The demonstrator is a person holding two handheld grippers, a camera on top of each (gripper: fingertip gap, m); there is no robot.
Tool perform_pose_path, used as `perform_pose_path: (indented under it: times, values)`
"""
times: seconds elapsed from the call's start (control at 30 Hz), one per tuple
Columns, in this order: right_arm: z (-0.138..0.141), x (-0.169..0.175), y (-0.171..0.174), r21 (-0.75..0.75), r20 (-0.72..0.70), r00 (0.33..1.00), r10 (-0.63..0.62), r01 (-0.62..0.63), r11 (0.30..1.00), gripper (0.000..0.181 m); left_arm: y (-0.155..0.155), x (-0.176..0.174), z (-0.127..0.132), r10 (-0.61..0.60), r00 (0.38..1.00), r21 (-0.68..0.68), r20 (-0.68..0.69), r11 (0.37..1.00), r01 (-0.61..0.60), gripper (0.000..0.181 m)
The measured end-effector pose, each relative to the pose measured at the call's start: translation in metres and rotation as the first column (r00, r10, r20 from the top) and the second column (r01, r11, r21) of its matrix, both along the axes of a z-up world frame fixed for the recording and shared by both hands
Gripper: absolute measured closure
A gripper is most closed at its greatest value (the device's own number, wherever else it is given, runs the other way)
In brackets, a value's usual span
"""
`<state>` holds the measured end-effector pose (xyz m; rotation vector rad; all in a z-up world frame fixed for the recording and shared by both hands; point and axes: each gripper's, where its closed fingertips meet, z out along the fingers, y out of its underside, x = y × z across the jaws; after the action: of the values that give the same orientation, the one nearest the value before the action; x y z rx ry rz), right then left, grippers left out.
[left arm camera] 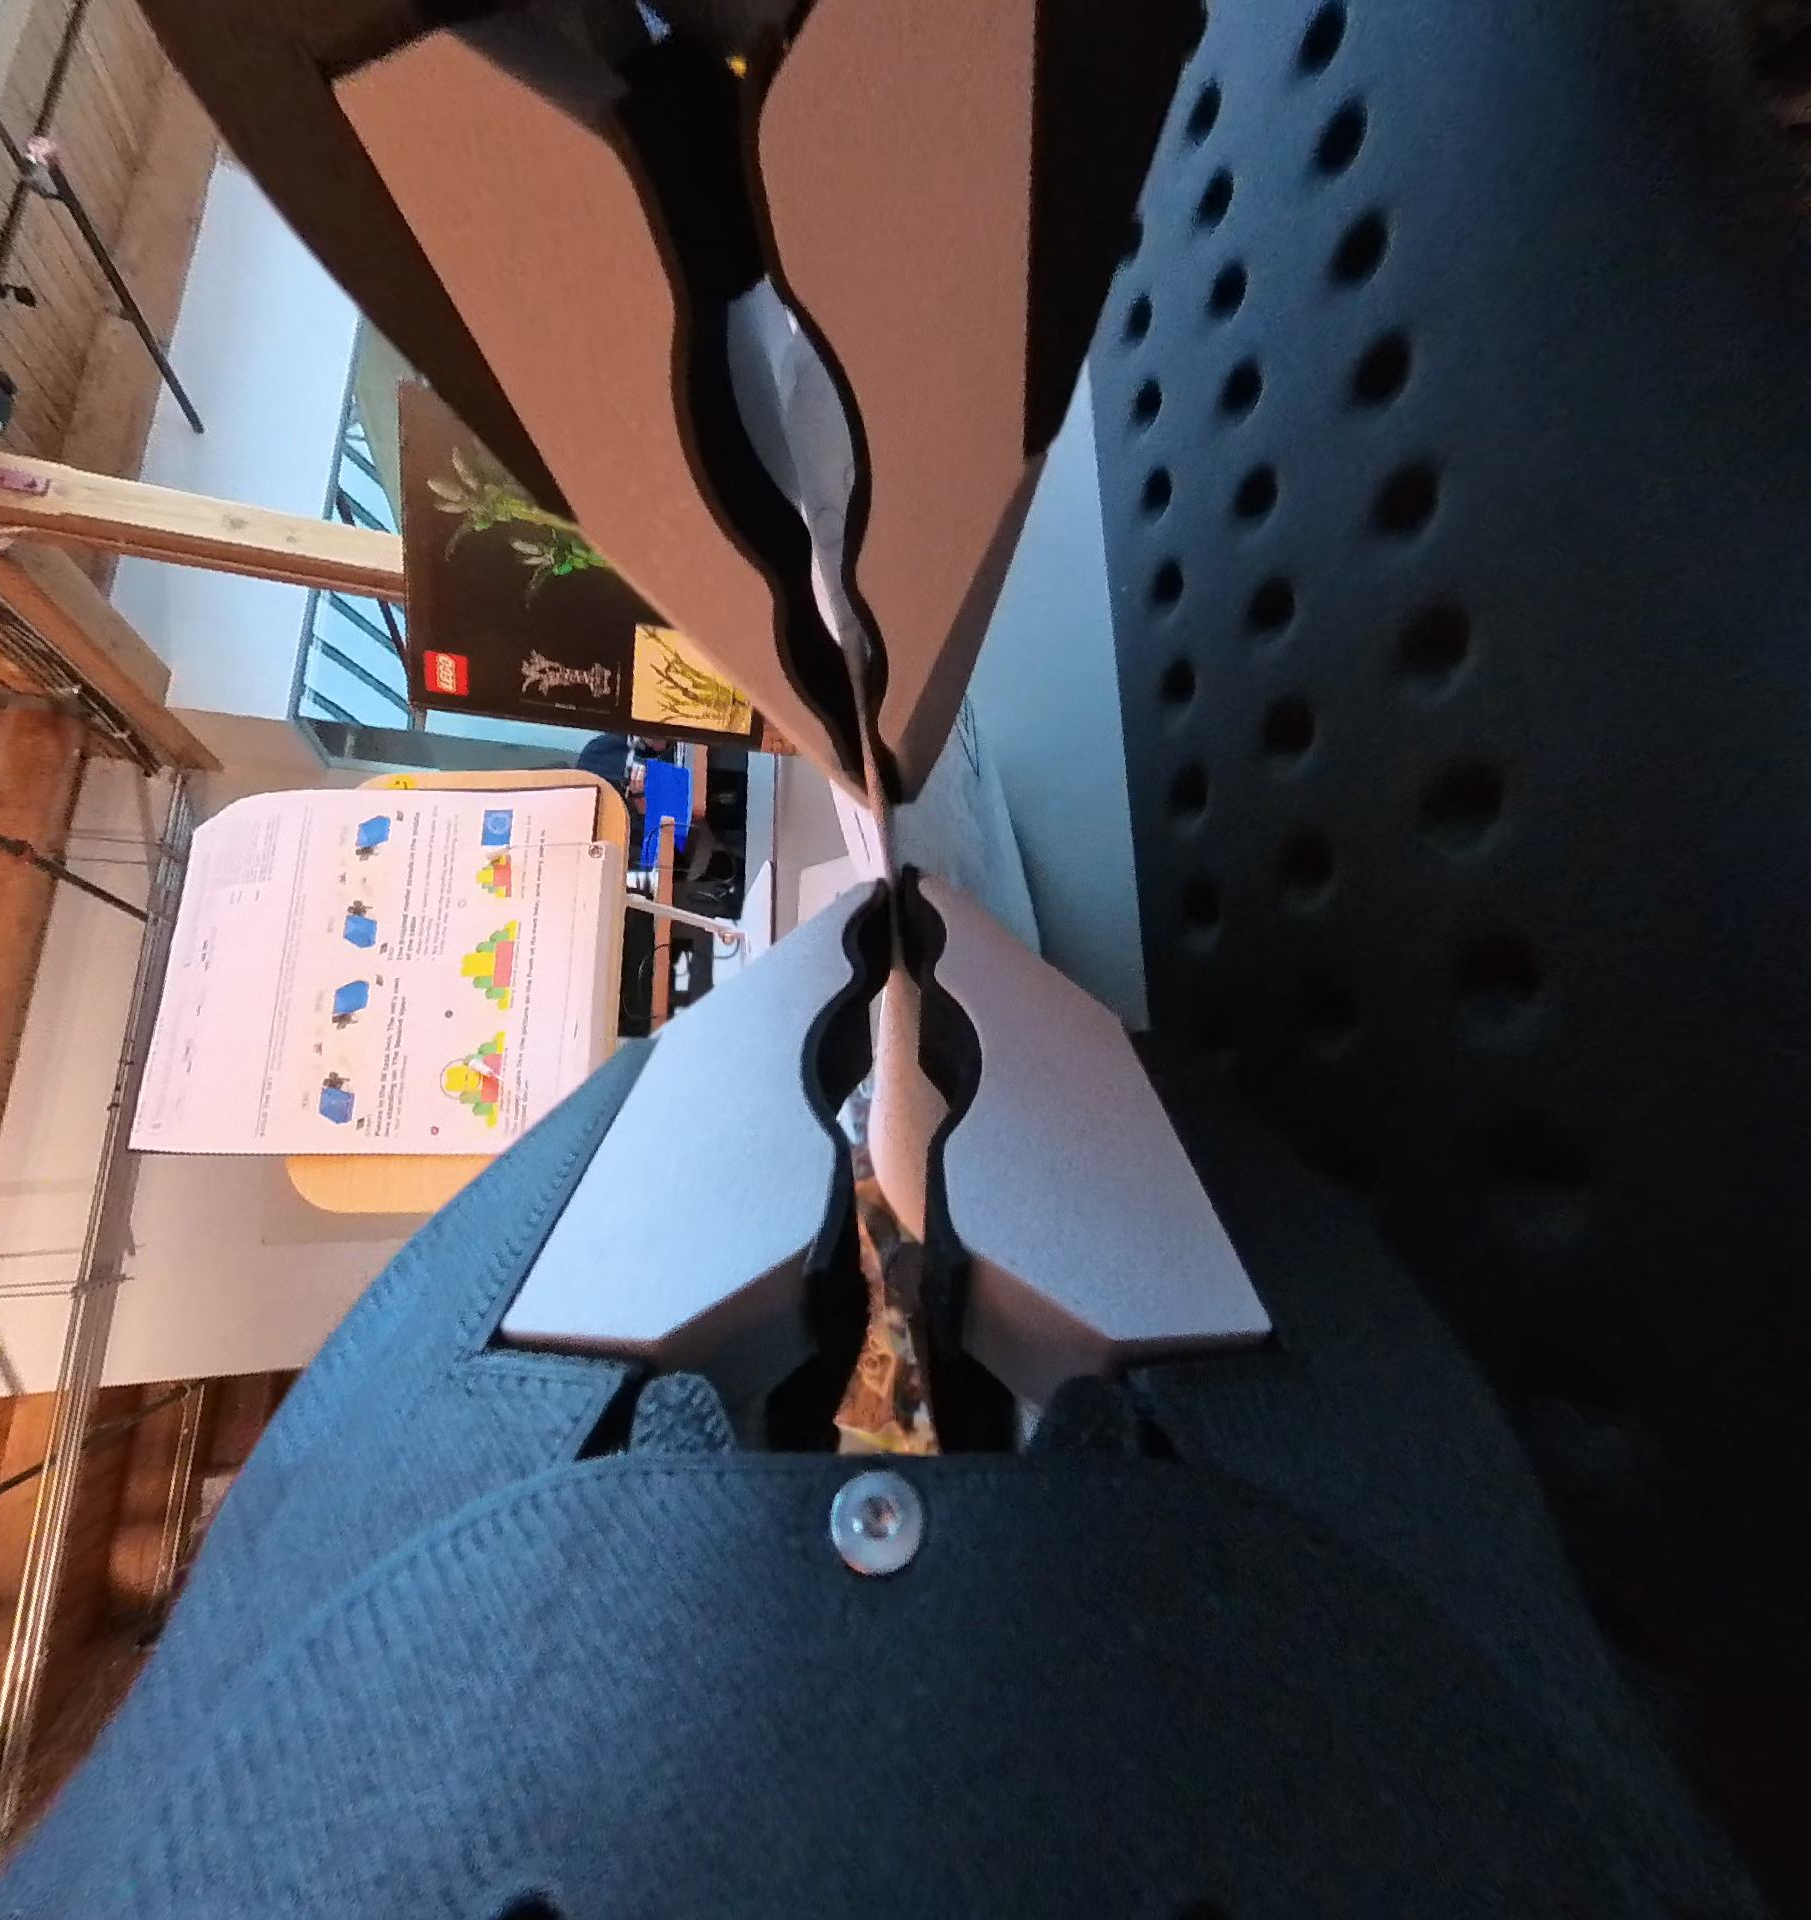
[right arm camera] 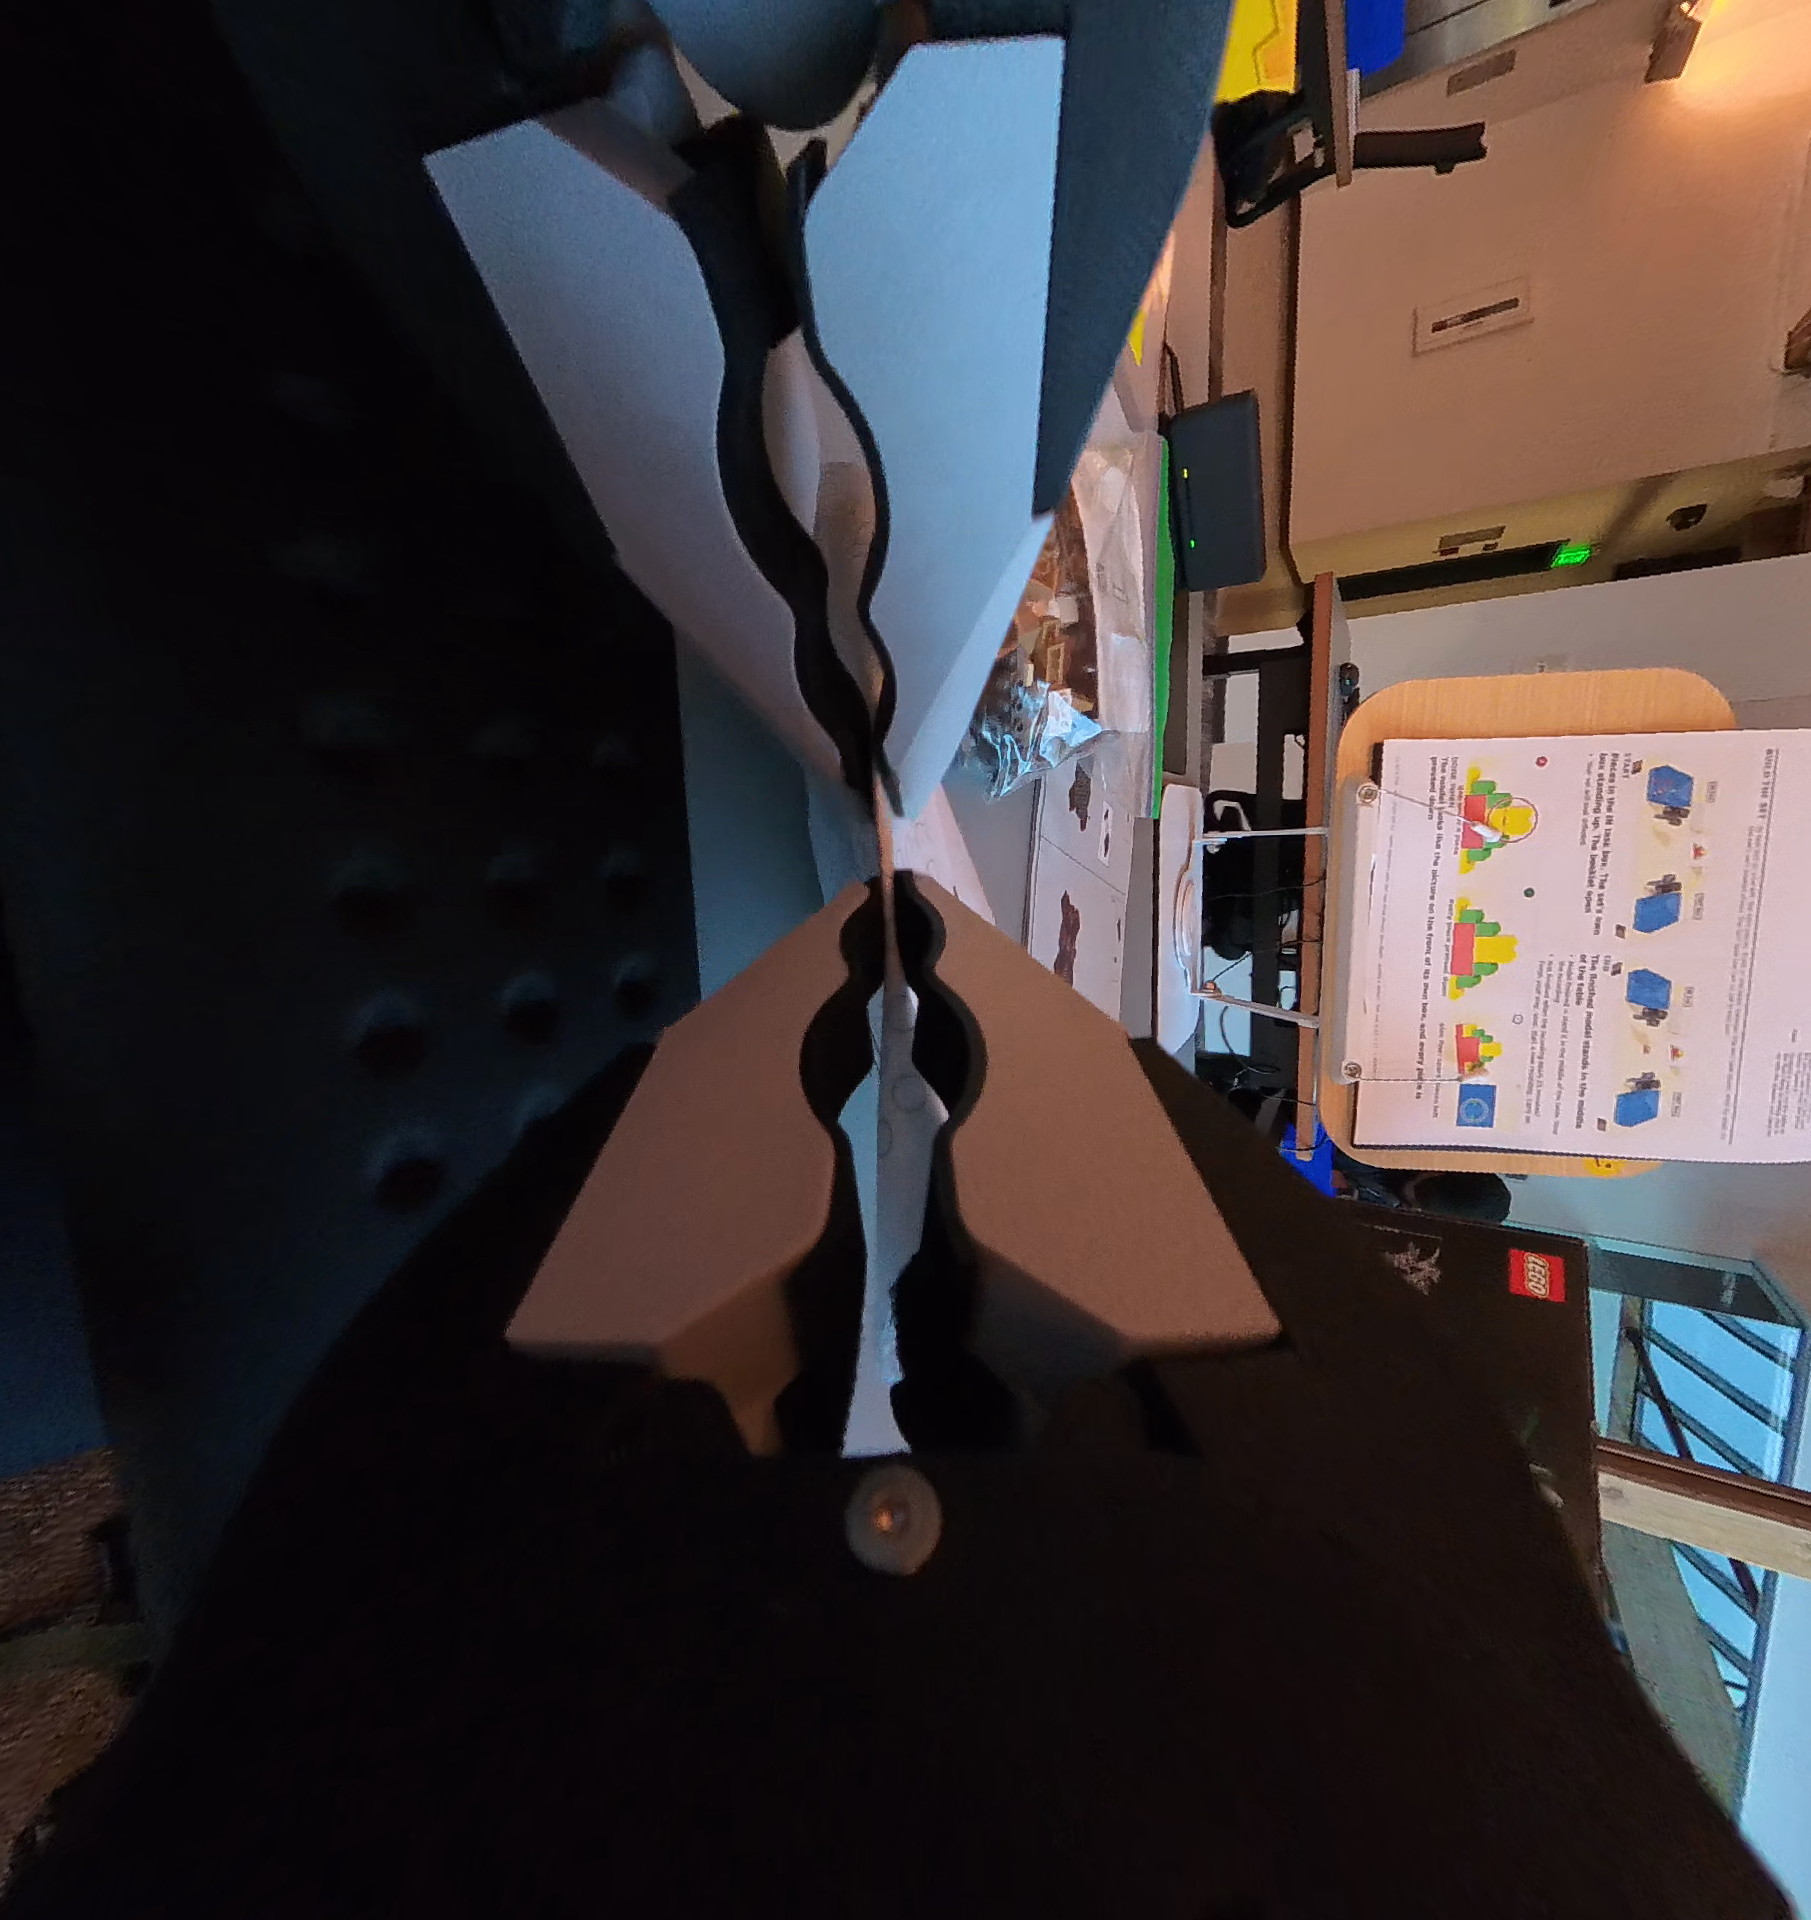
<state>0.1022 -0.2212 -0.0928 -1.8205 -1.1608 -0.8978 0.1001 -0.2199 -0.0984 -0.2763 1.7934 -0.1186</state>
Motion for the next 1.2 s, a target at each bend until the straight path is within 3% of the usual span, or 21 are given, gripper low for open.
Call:
perform_pose_path:
  times: [0.83, 1.03, 1.13, 1.2]
  values:
    - [0.006, 0.011, -0.011, 0.014, -0.078, 0.997, -0.03, 0.031, 0.999, 0.18, 0.041, -0.021, -0.011, 0.124, 0.991, -0.074, -0.042, 0.989, -0.127, 0.18]
    - [0.009, 0.023, -0.016, 0.012, -0.086, 0.994, -0.068, 0.069, 0.998, 0.181, 0.085, -0.038, -0.017, 0.256, 0.965, -0.003, -0.059, 0.967, -0.256, 0.181]
    - [0.009, 0.023, -0.016, 0.005, -0.082, 0.995, -0.066, 0.066, 0.998, 0.181, 0.054, -0.036, 0.006, 0.126, 0.992, -0.146, 0.023, 0.982, -0.121, 0.179]
    - [0.008, 0.022, -0.014, 0.005, -0.06, 0.997, -0.057, 0.058, 0.998, 0.181, 0.025, -0.028, 0.012, 0.035, 0.999, -0.229, 0.006, 0.973, -0.033, 0.166]
